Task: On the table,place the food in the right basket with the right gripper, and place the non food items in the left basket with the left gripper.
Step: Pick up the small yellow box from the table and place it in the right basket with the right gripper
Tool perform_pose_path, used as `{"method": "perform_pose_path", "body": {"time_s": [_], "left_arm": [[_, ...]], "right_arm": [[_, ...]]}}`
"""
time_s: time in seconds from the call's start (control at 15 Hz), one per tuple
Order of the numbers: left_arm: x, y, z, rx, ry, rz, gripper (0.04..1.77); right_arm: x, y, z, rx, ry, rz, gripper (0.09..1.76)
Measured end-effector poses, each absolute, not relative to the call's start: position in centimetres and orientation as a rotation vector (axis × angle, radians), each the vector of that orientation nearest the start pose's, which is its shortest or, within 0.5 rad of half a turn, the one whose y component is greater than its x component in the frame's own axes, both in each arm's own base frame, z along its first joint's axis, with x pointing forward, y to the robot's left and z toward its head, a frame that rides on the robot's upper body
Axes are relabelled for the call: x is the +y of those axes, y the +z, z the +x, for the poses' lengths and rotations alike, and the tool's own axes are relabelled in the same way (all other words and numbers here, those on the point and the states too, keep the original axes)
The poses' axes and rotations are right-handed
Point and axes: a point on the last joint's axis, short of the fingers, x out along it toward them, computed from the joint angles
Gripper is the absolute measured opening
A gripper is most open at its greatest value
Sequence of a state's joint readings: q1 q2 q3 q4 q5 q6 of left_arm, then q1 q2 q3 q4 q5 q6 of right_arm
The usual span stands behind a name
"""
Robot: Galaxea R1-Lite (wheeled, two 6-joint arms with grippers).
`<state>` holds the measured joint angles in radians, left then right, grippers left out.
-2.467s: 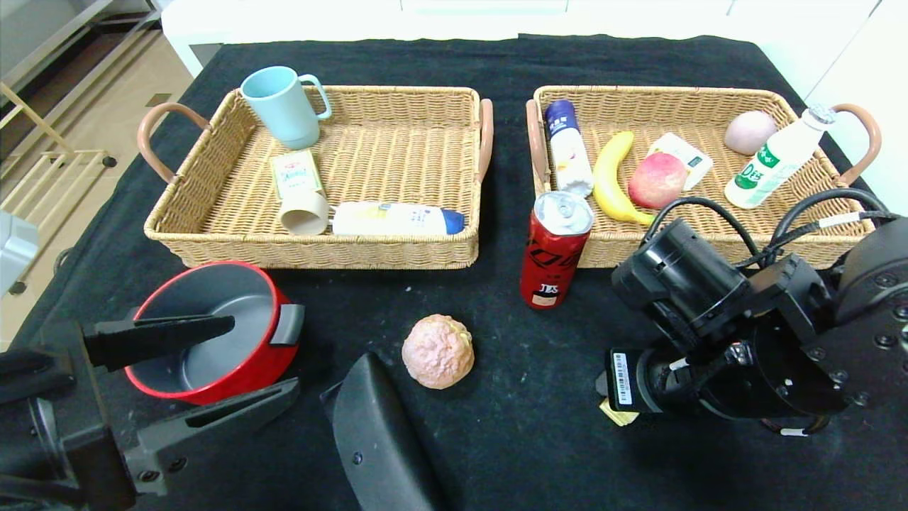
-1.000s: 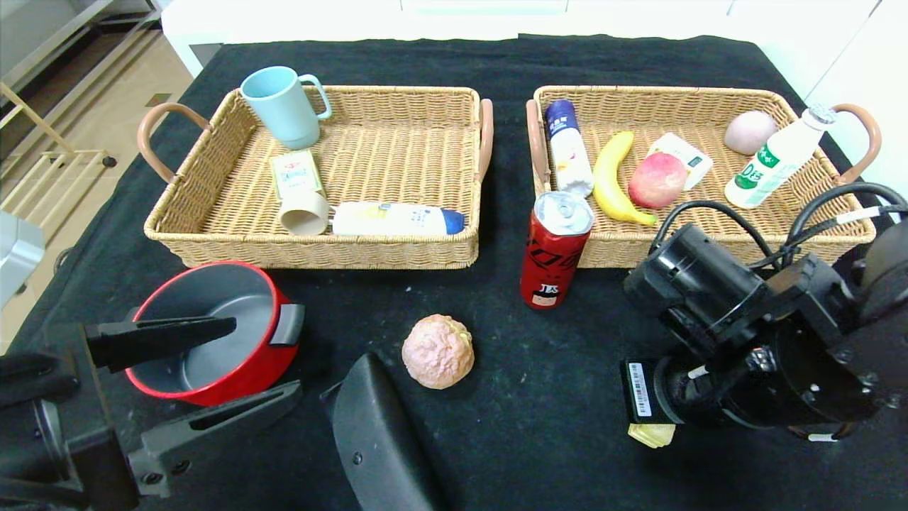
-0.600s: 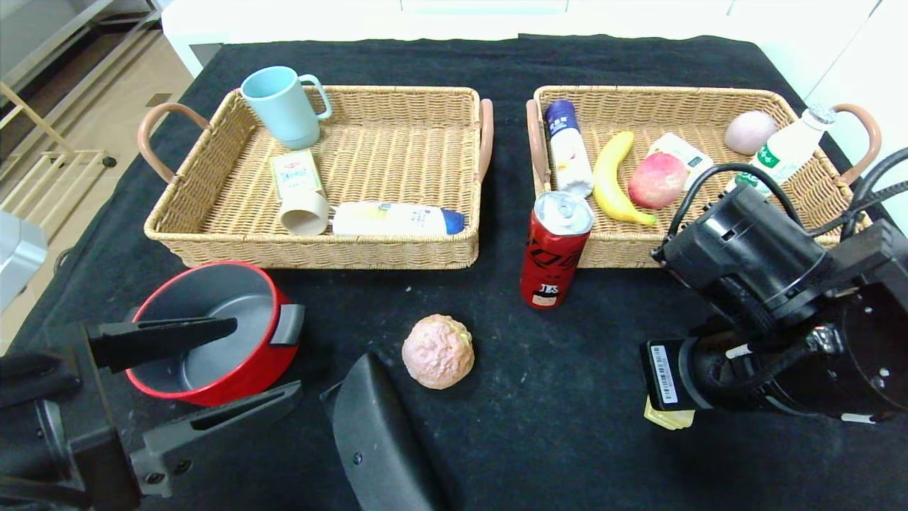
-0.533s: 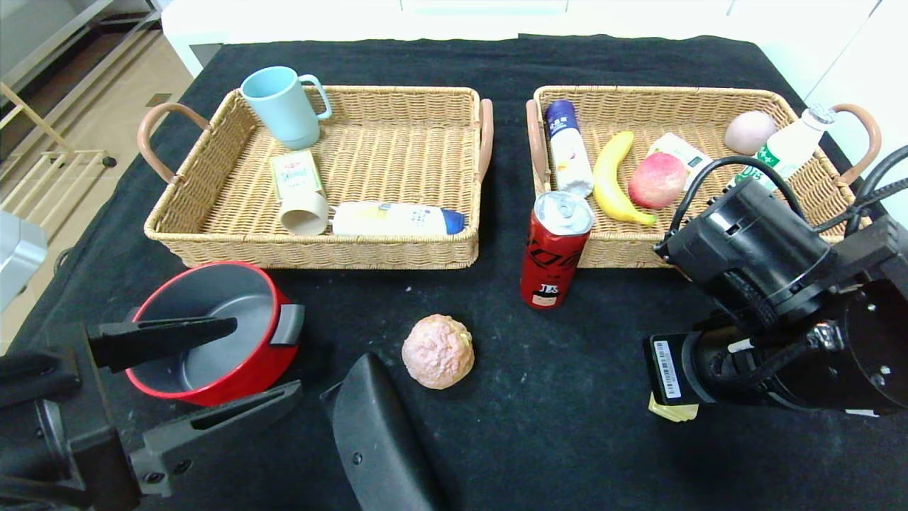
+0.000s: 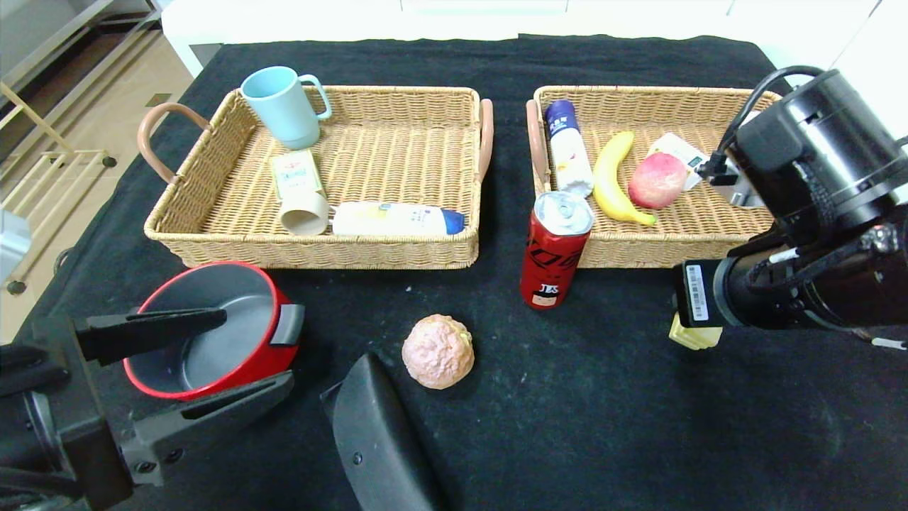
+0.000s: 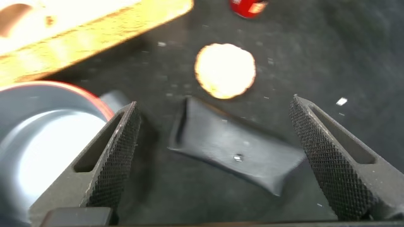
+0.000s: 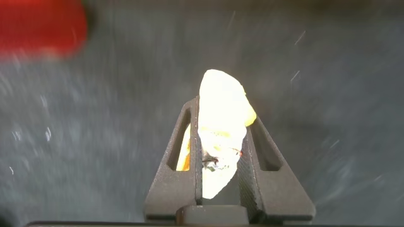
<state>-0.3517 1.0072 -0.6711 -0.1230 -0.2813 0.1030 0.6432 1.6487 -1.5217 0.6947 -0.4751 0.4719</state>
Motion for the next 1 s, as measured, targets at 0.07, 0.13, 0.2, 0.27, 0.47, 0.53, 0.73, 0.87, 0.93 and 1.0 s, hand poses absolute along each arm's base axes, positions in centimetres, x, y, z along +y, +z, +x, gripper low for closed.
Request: {"method": "perform_pose_path", "body": {"time_s": [0.07, 0.13, 0.2, 0.27, 0.47, 0.53, 0.73, 0.87, 0.93, 1.0], "left_arm": [[-5.0, 24.6, 11.9, 0.181, -0.637, 0.108, 1.72], [-4.9, 24.7, 11.8, 0.179, -0.635, 0.109, 1.72], [-4.9, 24.7, 11.8, 0.178, -0.633, 0.11, 1.72], [-4.9, 24.7, 11.8, 0.178, -0.633, 0.11, 1.72], [-4.9, 24.6, 11.9, 0.181, -0.633, 0.111, 1.72], [-4.9, 24.5, 11.9, 0.184, -0.634, 0.111, 1.72], [-4.9, 24.5, 11.9, 0.187, -0.635, 0.111, 1.72], [-4.9, 24.5, 11.9, 0.188, -0.635, 0.111, 1.72], [-4.9, 24.5, 11.9, 0.188, -0.634, 0.111, 1.72], [-4.9, 24.5, 11.9, 0.187, -0.635, 0.111, 1.72]], "right_arm": [[15.2, 28.6, 23.1, 0.672, -0.011, 0.019, 0.41], [14.8, 29.3, 23.7, 0.624, -0.011, 0.024, 0.41], [14.3, 29.8, 24.3, 0.582, -0.017, 0.024, 0.41], [13.6, 30.4, 25.1, 0.531, -0.029, 0.031, 0.41], [11.8, 31.2, 27.0, 0.437, -0.081, 0.046, 0.41], [11.4, 31.3, 27.7, 0.41, -0.097, 0.054, 0.41], [10.6, 32.0, 29.4, 0.335, -0.134, 0.091, 0.41], [10.2, 32.2, 30.5, 0.304, -0.155, 0.107, 0.41], [10.0, 32.1, 30.9, 0.301, -0.165, 0.106, 0.41], [9.8, 31.9, 31.3, 0.305, -0.175, 0.1, 0.41]]}}
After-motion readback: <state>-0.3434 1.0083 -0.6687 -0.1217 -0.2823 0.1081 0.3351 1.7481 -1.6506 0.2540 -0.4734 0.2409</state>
